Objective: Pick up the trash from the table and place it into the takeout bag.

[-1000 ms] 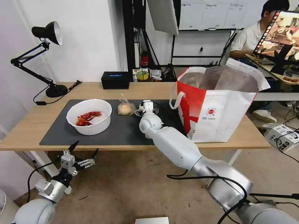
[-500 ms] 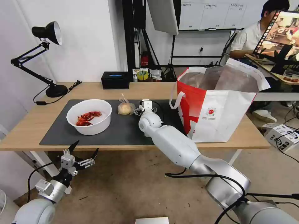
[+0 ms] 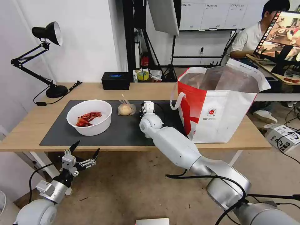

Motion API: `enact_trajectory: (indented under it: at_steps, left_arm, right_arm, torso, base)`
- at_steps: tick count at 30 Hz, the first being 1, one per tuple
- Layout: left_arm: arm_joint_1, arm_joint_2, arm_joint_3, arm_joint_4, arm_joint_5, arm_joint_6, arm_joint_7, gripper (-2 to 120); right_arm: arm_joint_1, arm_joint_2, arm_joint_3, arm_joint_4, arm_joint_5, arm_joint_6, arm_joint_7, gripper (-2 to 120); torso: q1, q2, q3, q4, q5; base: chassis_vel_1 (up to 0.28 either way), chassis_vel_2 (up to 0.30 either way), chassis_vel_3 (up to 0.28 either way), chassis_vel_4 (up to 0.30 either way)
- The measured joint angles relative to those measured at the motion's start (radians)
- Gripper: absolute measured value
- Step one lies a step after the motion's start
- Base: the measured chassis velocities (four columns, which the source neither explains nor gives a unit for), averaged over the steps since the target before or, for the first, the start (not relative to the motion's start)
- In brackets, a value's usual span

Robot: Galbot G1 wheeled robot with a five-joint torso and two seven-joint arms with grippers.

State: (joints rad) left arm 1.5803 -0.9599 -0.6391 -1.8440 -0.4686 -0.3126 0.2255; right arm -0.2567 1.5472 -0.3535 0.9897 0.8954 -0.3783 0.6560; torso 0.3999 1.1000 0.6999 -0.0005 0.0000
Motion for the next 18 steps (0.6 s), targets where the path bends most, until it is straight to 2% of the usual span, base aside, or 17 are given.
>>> enact_trajectory:
  at_steps: [1, 2, 3, 4, 6, 13, 18]
  left_arm:
    - [0.0, 0.0, 0.0, 0.0, 0.0, 0.0, 0.0, 100]
    - [-0.004, 0.003, 0.003, 0.0, -0.001, 0.0, 0.0, 100]
    - [-0.005, 0.003, 0.005, 0.0, -0.002, 0.0, 0.0, 100]
    - [-0.005, 0.003, 0.005, 0.0, -0.002, 0.0, 0.0, 100]
    - [-0.006, 0.003, 0.007, -0.001, -0.002, 0.0, 0.0, 100]
    - [-0.006, 0.002, 0.007, -0.001, -0.003, -0.002, 0.0, 100]
    - [-0.005, -0.002, 0.008, -0.004, -0.003, -0.002, -0.001, 100]
  right_arm:
    - [0.0, 0.0, 0.0, 0.0, 0.0, 0.0, 0.0, 24]
    - [0.0, 0.003, 0.002, 0.0, 0.007, 0.0, 0.0, 13]
    - [0.0, 0.004, 0.002, 0.0, 0.009, -0.001, 0.0, 8]
    - [0.0, 0.004, 0.002, 0.0, 0.009, -0.001, 0.0, 8]
    - [0.0, 0.003, 0.003, 0.001, 0.012, -0.001, 0.001, 0]
    - [-0.003, -0.01, 0.003, 0.028, 0.018, 0.002, 0.0, 0]
    - [-0.015, -0.079, -0.02, 0.164, 0.009, 0.038, -0.004, 0]
  torso:
    - [0.0, 0.0, 0.0, 0.0, 0.0]
    - [0.0, 0.0, 0.0, 0.0003, 0.0]
    - [0.0, 0.0, 0.0, 0.0004, 0.0]
    - [0.0, 0.0, 0.0, 0.0004, 0.0]
    - [0.0, 0.0, 0.0, 0.0004, 0.0]
    - [0.0, 0.0, 0.0, 0.0006, 0.0]
    - [0.0, 0.0, 0.0, 0.0007, 0.0001]
  base:
    - [0.0, 0.0, 0.0, 0.0]
    - [0.0, 0.0, 0.0, 0.0]
    - [0.0, 0.0, 0.0, 0.0]
    - [0.0, 0.0, 0.0, 0.0]
    - [0.0, 0.0, 0.0, 0.0]
    - [0.0, 0.0, 0.0, 0.0]
    - [0.0, 0.0, 0.0, 0.0]
